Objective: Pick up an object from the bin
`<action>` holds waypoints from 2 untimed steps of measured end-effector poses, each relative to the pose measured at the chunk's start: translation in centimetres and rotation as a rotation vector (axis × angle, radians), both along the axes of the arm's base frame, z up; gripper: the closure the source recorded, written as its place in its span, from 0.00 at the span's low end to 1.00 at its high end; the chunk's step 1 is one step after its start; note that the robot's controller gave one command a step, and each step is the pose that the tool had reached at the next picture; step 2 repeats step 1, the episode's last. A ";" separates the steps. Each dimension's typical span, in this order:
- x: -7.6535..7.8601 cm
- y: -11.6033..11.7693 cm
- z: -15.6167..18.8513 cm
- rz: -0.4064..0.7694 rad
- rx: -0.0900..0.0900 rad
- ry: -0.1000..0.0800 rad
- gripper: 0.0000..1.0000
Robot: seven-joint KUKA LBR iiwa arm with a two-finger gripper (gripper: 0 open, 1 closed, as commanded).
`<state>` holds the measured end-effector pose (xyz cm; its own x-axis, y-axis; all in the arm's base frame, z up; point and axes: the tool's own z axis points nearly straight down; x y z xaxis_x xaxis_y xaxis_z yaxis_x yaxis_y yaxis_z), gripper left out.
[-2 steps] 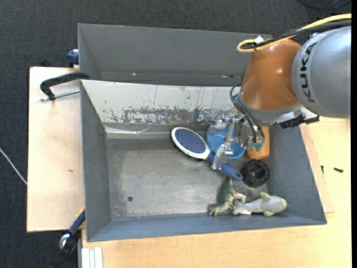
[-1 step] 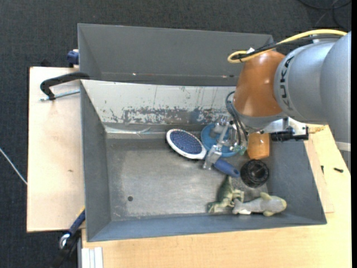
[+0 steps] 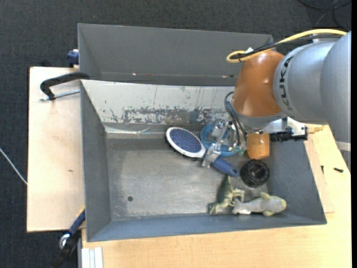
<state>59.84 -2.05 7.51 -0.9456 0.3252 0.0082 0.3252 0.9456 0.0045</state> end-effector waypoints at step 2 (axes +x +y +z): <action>-1.0 -0.8 14.1 0.199 -0.008 -0.019 1.00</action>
Offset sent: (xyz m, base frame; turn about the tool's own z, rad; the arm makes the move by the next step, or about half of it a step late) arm -0.0120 -0.0079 0.1362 -0.1982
